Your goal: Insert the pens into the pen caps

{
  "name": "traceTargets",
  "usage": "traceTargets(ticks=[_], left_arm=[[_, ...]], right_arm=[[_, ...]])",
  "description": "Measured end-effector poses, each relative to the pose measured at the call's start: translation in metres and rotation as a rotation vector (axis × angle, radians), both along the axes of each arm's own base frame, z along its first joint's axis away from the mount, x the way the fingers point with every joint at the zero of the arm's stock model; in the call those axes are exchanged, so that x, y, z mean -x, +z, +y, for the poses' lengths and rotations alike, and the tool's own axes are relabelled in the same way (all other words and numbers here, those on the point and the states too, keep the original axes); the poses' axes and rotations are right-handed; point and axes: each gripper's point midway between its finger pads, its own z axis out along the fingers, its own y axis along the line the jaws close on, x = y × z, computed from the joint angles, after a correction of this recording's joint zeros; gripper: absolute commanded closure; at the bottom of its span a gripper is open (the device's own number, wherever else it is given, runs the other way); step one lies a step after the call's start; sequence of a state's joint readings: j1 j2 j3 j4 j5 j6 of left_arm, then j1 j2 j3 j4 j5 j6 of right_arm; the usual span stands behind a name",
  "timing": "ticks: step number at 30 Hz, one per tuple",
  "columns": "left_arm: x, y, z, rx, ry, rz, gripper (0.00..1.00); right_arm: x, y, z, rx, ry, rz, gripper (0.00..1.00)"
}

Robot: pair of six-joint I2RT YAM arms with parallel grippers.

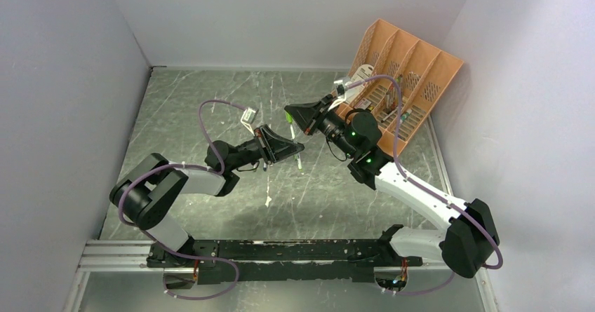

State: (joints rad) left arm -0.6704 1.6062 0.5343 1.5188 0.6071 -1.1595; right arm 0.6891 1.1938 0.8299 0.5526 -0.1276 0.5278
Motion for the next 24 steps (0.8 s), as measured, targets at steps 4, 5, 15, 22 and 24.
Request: traceTargets(ticks=[4, 5, 15, 22, 24], left_arm=[[0.000, -0.001, 0.000, -0.001, 0.000, 0.002, 0.93], [-0.001, -0.002, -0.001, -0.003, 0.000, 0.005, 0.93], [-0.002, -0.006, -0.001, -0.008, -0.001, 0.014, 0.93], [0.001, 0.004, 0.001, 0.006, 0.001, -0.012, 0.93], [0.001, 0.005, 0.001, 0.008, 0.001, -0.014, 0.93]], right_arm=[[0.000, 0.003, 0.003, -0.009, 0.013, 0.001, 1.00], [0.000, 0.005, 0.004, -0.011, 0.017, 0.001, 1.00], [-0.002, 0.004, 0.007, -0.011, 0.023, 0.005, 1.00], [-0.003, 0.004, 0.006, -0.009, 0.016, 0.005, 1.00], [-0.003, 0.004, 0.006, -0.007, 0.014, 0.003, 1.00]])
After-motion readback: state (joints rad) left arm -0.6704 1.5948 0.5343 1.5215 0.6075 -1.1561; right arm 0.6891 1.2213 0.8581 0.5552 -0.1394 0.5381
